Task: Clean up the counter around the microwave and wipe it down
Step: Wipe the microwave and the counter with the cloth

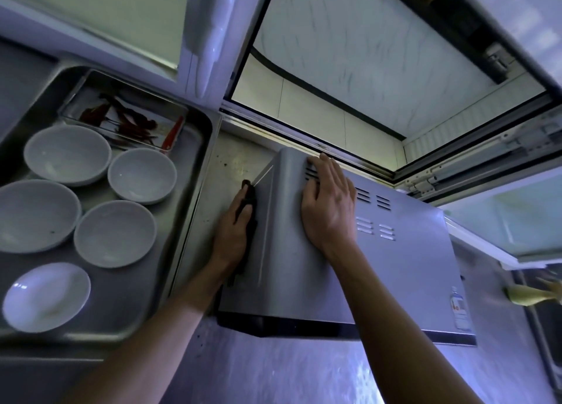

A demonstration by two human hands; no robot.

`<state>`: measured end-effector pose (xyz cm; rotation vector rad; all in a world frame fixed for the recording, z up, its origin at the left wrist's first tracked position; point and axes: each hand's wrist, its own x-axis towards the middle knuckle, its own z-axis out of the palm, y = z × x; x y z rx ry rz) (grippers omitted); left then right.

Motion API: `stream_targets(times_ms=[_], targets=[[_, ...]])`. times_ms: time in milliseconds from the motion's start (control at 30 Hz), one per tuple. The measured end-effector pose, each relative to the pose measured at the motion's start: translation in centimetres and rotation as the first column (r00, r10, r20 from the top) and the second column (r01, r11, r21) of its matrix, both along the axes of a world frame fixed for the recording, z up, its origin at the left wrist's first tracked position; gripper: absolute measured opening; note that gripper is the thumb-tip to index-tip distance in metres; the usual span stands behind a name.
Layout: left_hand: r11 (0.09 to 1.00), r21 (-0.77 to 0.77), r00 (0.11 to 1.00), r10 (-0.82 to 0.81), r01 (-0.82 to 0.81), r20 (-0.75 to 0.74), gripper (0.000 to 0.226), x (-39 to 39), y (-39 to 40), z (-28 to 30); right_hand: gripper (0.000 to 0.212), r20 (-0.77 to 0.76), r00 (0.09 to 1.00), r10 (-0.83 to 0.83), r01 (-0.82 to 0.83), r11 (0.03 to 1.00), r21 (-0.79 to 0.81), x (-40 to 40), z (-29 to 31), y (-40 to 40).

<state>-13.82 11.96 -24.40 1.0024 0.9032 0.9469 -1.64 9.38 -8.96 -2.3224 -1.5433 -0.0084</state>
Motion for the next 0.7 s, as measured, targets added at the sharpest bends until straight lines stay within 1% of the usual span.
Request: stream_targets(times_ms=[167, 300, 433, 500, 600, 700], targets=[[0.992, 0.126, 0.990, 0.010, -0.028, 0.144, 0.055, -0.2, -0.9, 6.3, 0.048, 0.000, 1.000, 0.003, -0.003, 1.000, -0.016, -0.3, 0.3, 0.0], [0.967, 0.249, 0.990, 0.028, -0.062, 0.139, 0.048, -0.1, -1.5, 9.8, 0.047, -0.009, 1.000, 0.013, -0.013, 0.999, -0.050, -0.1, 0.4, -0.2], [0.961, 0.265, 0.991, 0.046, -0.079, 0.126, 0.048, 0.6, 0.0, 9.4, 0.049, -0.007, 1.000, 0.010, -0.011, 0.999, -0.045, 0.0, 0.3, -0.2], [0.961, 0.266, 0.992, 0.051, -0.080, 0.114, 0.052, 1.4, 1.6, 9.0, 0.046, -0.011, 1.000, 0.010, -0.010, 0.999, -0.038, 0.1, 0.2, -0.2], [0.948, 0.311, 0.996, 0.050, -0.068, 0.068, 0.053, 2.4, 4.5, 8.9, 0.041, -0.015, 1.000, 0.020, -0.021, 0.999, -0.029, 0.4, 0.1, -0.1], [0.962, 0.268, 0.997, 0.027, -0.046, 0.075, 0.047, 3.2, 6.6, 8.5, 0.040, -0.021, 0.999, 0.026, -0.026, 1.000, -0.012, 0.6, 0.0, -0.1]])
